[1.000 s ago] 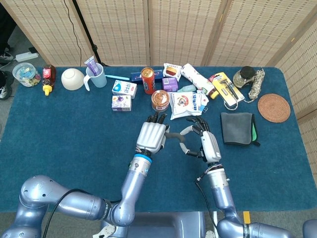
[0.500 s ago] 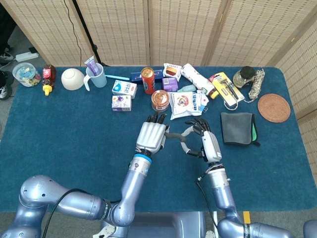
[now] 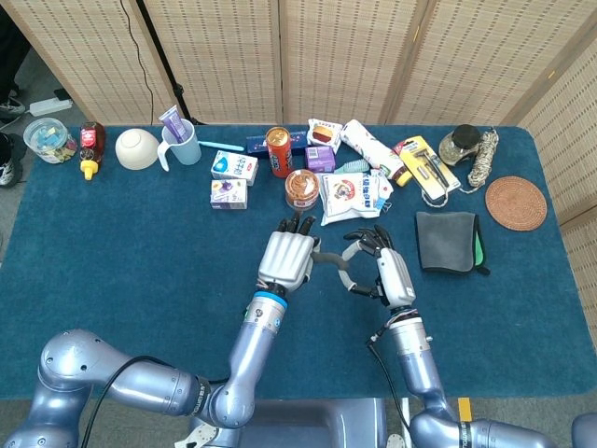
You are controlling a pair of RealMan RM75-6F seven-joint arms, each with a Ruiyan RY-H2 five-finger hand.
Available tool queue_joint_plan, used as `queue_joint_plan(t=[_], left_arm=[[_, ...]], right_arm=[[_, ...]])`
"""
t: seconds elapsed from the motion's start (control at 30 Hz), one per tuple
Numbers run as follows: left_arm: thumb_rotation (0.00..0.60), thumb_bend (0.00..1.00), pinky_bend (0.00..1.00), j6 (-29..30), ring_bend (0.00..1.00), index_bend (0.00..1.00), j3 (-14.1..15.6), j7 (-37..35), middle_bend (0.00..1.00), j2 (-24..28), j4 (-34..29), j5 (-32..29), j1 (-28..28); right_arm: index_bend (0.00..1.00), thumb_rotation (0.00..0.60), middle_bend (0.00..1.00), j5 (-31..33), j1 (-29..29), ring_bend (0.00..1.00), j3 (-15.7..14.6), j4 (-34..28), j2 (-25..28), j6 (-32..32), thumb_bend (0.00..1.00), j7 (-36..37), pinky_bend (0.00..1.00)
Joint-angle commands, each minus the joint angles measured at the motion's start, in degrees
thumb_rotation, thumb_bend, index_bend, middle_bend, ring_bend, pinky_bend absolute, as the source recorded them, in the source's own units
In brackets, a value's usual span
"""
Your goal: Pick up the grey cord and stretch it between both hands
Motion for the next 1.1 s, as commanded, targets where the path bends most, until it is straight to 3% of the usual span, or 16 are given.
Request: queue_joint_plan(t=[0.03, 0.33, 1.1], left_arm=[[0.600, 0.58, 0.15, 0.0, 0.01, 0.71, 0.0, -0.1, 0.15, 0.0, 0.0, 0.0, 0.1], [0.600, 0.58, 0.15, 0.1, 0.00, 0.71, 0.2, -0.2, 0.15, 0.3, -0.3, 0.3, 0.4], [0.600, 0.58, 0.15, 0.3, 0.00, 0.71, 1.1, -0.6, 0.15, 0.7, -1.3, 1.6, 1.3]], right_arm=[[0.57, 0.600, 0.32, 0.0, 0.0, 0.19, 0.1, 0.1, 0.0, 0.0, 0.49, 0.3, 0.00], [0.61, 0.600, 0.33, -0.3, -0.3, 0.19, 0.5, 0.3, 0.5, 0.5, 0.62, 1.1, 0.00], [0.66, 0.600, 0.35, -0.5, -0.6, 0.19, 0.3, 0.7, 0.5, 1.0, 0.75, 1.1, 0.00]])
